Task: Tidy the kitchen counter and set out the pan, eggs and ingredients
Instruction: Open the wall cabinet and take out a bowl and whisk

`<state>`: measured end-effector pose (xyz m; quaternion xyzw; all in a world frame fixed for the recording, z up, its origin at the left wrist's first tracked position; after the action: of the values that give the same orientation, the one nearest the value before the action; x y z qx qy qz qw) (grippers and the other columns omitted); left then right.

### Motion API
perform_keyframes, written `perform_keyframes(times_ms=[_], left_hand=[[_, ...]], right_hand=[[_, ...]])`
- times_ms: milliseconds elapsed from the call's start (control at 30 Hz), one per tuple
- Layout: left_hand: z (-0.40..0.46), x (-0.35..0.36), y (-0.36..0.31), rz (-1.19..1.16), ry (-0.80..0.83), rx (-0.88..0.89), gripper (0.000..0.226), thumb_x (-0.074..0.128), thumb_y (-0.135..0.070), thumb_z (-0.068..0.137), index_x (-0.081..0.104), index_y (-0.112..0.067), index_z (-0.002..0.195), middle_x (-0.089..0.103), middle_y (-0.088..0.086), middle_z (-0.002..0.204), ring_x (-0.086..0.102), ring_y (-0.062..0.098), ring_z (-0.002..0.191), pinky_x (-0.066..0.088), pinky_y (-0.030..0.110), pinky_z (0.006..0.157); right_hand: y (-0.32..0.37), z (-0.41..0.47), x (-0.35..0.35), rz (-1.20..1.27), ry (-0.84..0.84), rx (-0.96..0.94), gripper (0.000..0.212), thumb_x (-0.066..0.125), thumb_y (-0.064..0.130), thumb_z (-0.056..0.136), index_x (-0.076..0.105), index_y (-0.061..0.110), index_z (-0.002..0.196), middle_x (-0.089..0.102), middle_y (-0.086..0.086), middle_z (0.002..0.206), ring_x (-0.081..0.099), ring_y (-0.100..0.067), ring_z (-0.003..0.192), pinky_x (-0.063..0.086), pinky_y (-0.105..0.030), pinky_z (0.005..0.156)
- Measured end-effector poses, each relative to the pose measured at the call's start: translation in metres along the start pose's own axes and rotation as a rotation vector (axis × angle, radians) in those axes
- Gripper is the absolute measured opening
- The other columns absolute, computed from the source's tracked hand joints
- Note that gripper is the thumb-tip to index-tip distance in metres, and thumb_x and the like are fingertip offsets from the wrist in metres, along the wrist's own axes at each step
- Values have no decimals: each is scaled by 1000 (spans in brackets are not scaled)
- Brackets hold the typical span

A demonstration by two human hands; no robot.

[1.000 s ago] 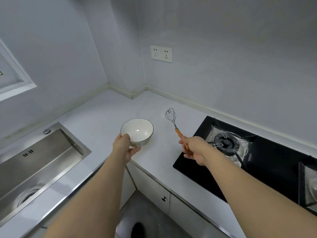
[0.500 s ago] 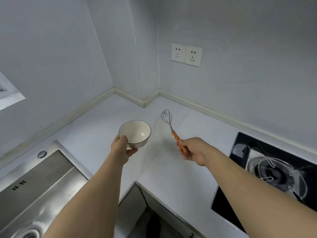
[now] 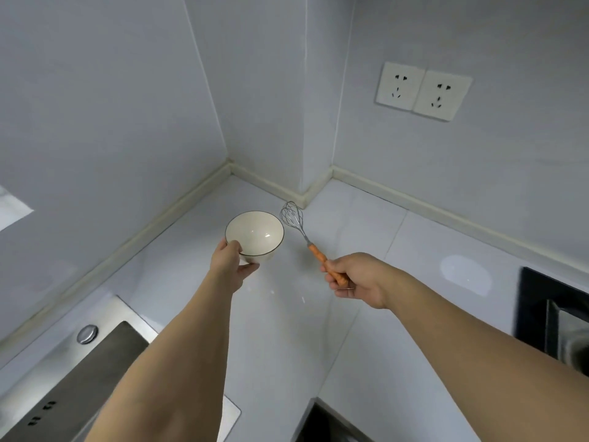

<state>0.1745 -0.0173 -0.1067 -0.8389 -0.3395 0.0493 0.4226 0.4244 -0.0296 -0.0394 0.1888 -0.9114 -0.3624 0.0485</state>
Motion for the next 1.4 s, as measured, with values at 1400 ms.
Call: perform_keyframes(times_ms=[1400], left_hand=[[151, -114, -87, -133, 91, -4, 39, 38, -5, 93, 50, -22, 126, 54, 2, 115, 59, 37, 99, 55, 44, 77]], right_hand=[[95, 142, 192, -147, 70, 61, 24, 50, 29, 99, 67, 13, 93, 62, 2, 76, 57, -11, 68, 49, -27, 75]])
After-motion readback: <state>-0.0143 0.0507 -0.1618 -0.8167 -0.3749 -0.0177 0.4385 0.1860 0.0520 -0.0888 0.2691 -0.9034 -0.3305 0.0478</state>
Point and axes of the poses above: each hand's wrist, its own z-axis towards the middle knuckle, its own x-axis out of the palm, y = z × x, the point moved 5 cm from there along z, towards the middle knuckle
